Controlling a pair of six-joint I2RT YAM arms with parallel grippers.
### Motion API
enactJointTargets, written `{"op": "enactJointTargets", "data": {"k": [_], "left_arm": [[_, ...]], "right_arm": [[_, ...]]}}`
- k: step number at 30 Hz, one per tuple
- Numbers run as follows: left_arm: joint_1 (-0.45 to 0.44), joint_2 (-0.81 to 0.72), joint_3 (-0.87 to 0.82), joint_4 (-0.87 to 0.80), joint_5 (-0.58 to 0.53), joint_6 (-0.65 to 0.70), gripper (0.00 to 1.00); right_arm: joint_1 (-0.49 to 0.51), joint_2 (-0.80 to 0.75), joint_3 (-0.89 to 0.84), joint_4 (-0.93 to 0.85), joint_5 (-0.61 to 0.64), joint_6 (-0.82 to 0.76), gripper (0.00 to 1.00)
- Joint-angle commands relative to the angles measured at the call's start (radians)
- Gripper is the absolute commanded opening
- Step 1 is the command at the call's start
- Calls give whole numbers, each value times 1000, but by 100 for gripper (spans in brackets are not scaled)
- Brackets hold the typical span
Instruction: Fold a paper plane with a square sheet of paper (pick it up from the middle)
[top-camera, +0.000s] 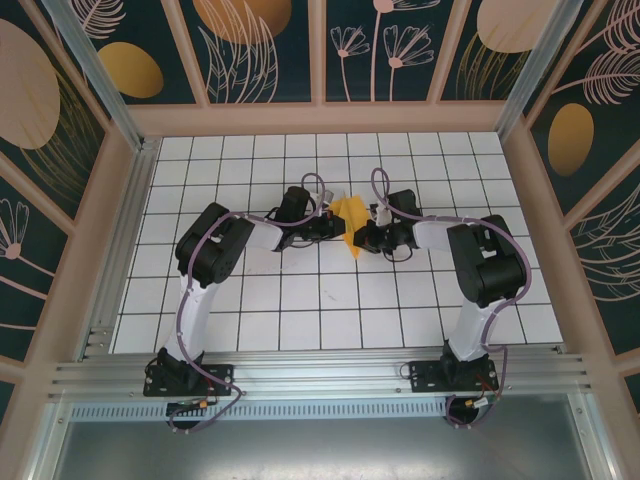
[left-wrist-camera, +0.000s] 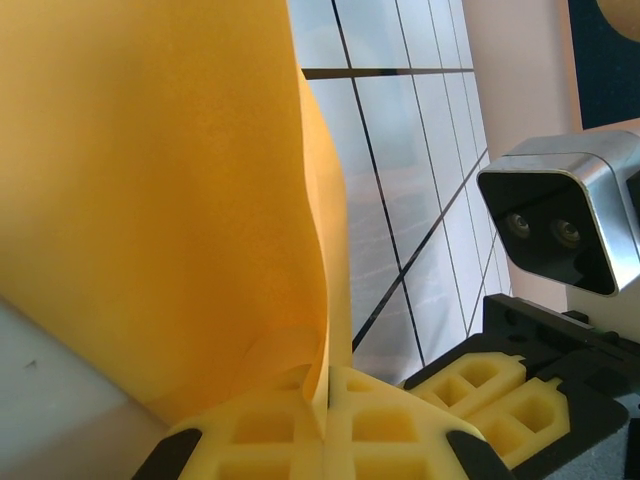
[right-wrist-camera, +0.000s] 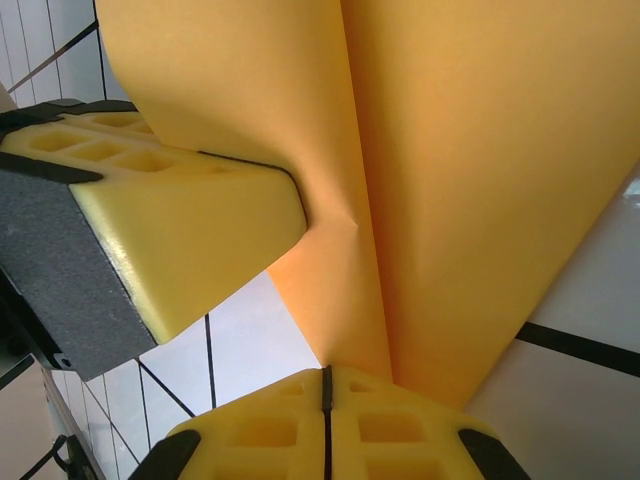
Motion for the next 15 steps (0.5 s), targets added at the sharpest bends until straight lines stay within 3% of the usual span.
{"op": "enactJointTargets", "data": {"k": [1,15], "left_arm": [[4,-13,-16,-91,-21,34,0],[26,-46,-55,-67,10,48,0]], "right_arm": [[6,21,-10,19,-27,11,10],[-14,-46,-37,64,-69,39,13]]}}
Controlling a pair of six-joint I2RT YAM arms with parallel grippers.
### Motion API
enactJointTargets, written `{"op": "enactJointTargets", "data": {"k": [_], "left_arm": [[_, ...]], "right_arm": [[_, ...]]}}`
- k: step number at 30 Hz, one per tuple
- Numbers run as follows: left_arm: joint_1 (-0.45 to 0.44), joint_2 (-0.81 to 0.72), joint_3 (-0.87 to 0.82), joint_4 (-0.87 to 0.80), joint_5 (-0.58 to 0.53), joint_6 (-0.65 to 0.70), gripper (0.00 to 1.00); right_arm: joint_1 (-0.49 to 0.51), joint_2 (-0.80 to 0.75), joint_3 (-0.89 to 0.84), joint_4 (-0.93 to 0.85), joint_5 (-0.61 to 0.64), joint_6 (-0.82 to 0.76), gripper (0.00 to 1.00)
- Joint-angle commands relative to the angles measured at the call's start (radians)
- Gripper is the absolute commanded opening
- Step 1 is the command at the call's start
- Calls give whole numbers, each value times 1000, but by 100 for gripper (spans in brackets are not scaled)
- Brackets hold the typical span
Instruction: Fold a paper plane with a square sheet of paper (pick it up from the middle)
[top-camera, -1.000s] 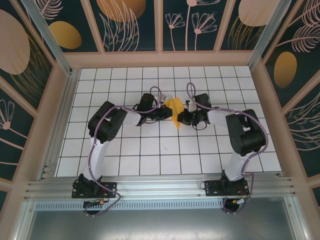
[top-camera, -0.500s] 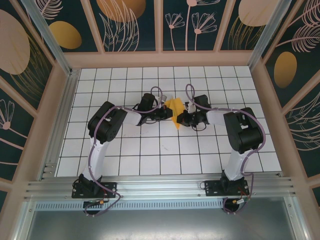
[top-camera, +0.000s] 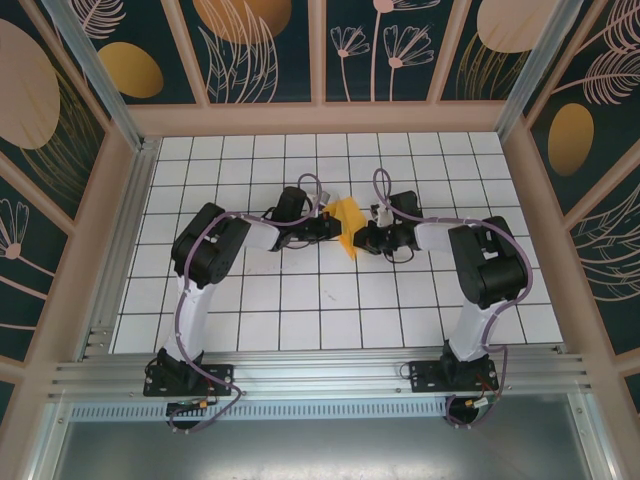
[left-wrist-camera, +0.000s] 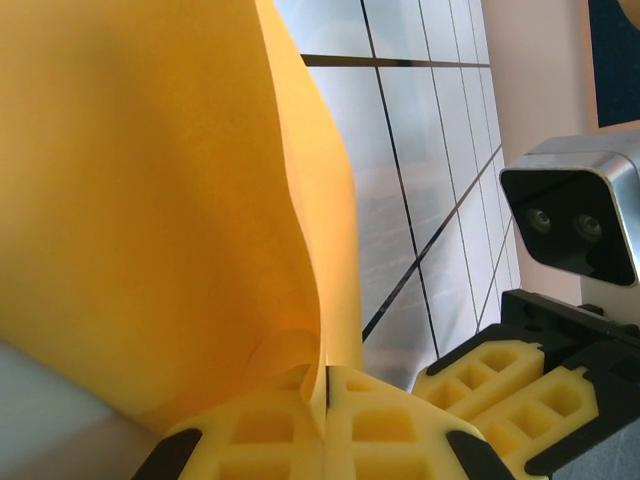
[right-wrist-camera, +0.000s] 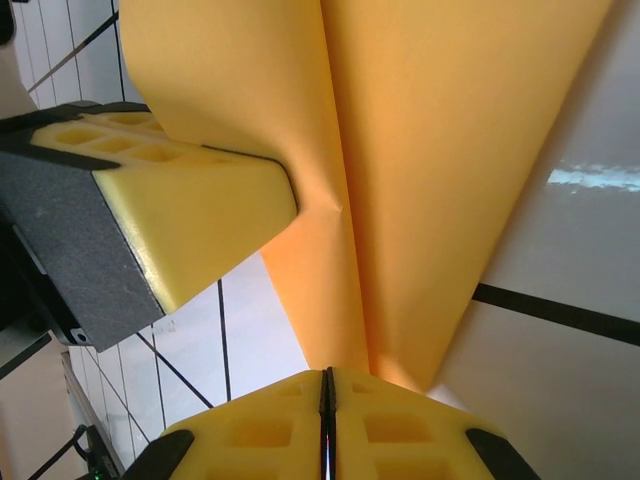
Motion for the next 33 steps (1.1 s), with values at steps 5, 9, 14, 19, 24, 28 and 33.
{"op": "enactJointTargets", "data": {"k": [5,9,14,19,24,28,33], "left_arm": [[11,-27,-60,102,74,-40,0],[11,-30,-64,109,69,-47,0],[11,-28,-74,117,79,-51,0],[11,-37,-77,97,66,-39,0],[11,-43,-77,71,52,-21,0],[12,-45,-79,64,46,-21,0],[12,-49,-79,55,42,-14,0]], "right_arm": [[-8,-35,1,2,41,21,13],[-3,-32,1,29,-12,26,12],[8,-31,-9,49,-46,28,11],[12,-3,-12,71,-86,36,11],[24,19,-4,65,-88,36,11],[31,49,-1,70,-93,37,11],[40,67,3,79,-94,39,11]]}}
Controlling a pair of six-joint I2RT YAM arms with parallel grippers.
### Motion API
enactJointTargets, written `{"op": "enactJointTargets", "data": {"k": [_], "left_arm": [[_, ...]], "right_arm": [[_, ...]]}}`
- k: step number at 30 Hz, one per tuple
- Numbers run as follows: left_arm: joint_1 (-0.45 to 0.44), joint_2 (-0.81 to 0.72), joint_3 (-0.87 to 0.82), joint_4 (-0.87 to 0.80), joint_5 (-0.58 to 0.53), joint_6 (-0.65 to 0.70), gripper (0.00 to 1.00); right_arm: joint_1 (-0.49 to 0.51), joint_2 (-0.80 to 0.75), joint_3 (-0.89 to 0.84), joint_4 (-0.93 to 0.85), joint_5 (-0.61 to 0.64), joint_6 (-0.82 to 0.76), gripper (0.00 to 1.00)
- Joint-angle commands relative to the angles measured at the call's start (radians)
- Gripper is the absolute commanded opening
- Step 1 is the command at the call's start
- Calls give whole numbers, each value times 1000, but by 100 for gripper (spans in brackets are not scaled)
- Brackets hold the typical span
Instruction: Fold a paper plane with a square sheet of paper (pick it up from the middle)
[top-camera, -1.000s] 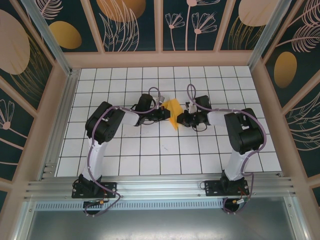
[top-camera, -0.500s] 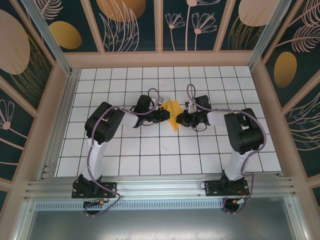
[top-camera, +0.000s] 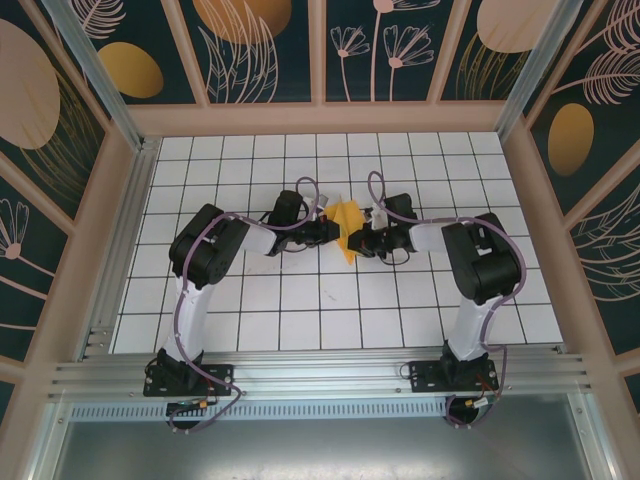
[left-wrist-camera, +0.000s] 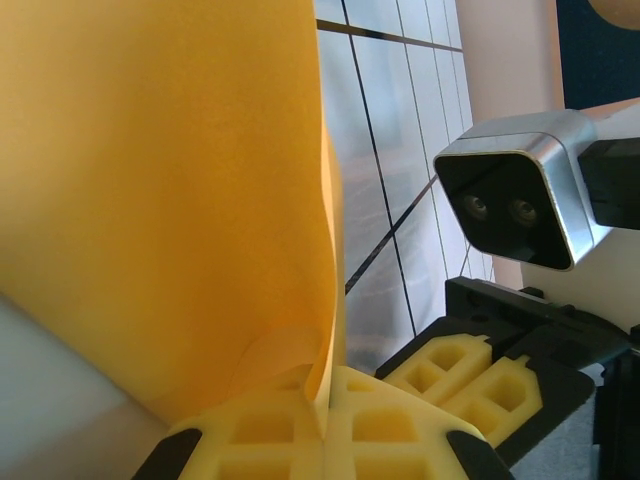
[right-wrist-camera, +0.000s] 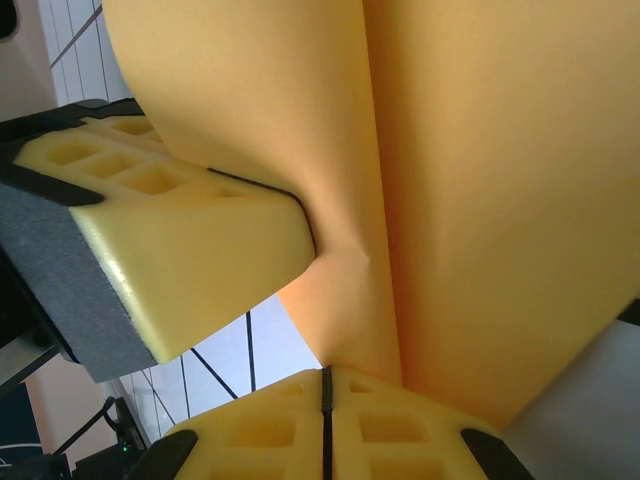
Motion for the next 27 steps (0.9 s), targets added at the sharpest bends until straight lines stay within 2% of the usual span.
{"op": "enactJointTargets", "data": {"k": [1,7,8,10,11,13,15,20,23,27], "left_arm": [[8,-34,-14,-30,-15,27,0],[10,-38,-13,-30,-23,24,0],[10,-37,-11,-33,-26,24,4],[10,-39,-10,-37,-28,26,5],[11,-41,-10,-43,-38,27,12],[11,-51,-12,-53,-53,31,14],[13,-69,-14,-77,-86,44,23],[13,-86,-13,-96,-110,49,26],[13,-88,-12,-109,-125,52,24],[13,-79,0,-156,-147,80,14]], "right_arm": [[12,22,4,28,-26,11,11],[16,35,0,27,-20,11,11],[16,36,-2,29,-18,12,11],[18,41,-6,32,-15,12,11],[18,42,-6,28,-9,12,11],[18,44,-8,22,-1,11,11],[18,41,-12,22,10,13,12],[18,48,-14,25,11,11,12],[20,49,-12,26,10,11,11],[23,44,-6,25,7,7,12]]}}
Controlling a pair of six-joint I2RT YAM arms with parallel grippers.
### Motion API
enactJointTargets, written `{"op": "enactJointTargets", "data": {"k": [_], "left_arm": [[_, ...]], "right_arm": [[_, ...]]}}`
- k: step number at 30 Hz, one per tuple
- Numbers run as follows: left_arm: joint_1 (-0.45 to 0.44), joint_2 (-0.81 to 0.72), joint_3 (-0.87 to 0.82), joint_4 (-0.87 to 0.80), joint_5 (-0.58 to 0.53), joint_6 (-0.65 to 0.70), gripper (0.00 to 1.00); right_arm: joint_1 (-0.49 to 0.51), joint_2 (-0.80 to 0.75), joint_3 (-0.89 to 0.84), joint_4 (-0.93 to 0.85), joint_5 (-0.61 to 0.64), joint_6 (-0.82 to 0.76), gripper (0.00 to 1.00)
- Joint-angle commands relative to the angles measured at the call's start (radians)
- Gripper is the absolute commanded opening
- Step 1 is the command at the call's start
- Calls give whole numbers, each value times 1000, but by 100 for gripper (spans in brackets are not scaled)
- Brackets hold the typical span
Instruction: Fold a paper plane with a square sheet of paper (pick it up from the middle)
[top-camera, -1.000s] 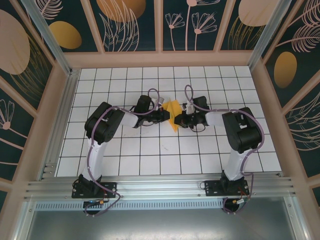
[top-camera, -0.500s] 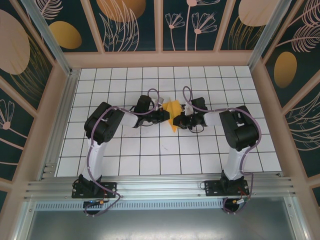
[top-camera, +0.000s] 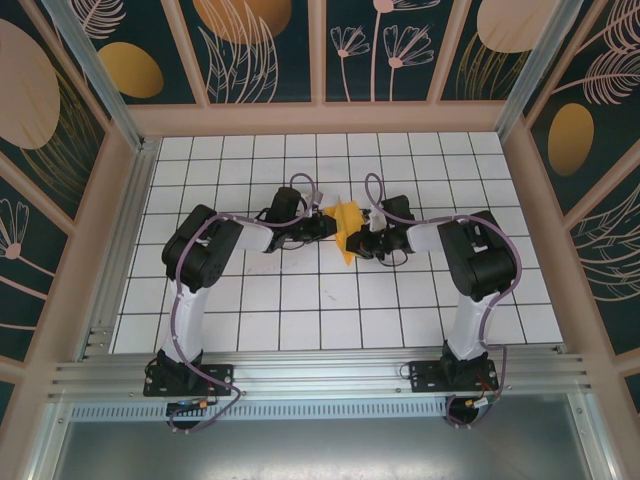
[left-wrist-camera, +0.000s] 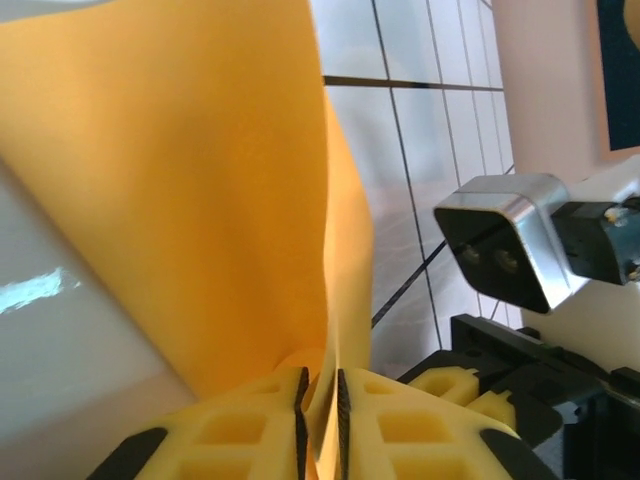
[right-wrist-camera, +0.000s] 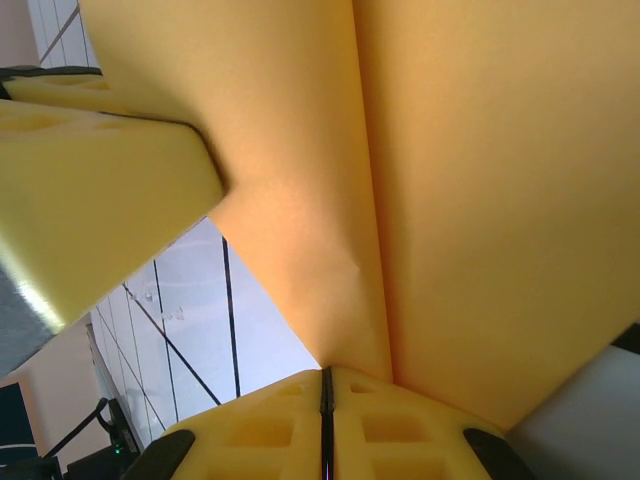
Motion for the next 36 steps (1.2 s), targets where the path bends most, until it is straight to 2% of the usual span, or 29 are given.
{"op": "enactJointTargets", "data": {"k": [1,4,13,18,26,36], "left_arm": [[8,-20,4,-55,-29,41,8],[7,-17,4,-66,-51,50,1],[12,-6,23,-105,-58,87,0],[12,5,49,-160,-65,125,0],[11,21,88,-247,-91,178,0],[10,41,96,-259,-86,184,0]], "right_arm": [[14,14,-5,0,0,5,13],[17,-11,-2,3,-1,7,14],[2,-117,-18,-15,35,13,15],[8,-91,-14,-16,19,16,9],[24,-58,-13,-17,13,18,8],[31,-29,-44,0,-1,24,9]]}}
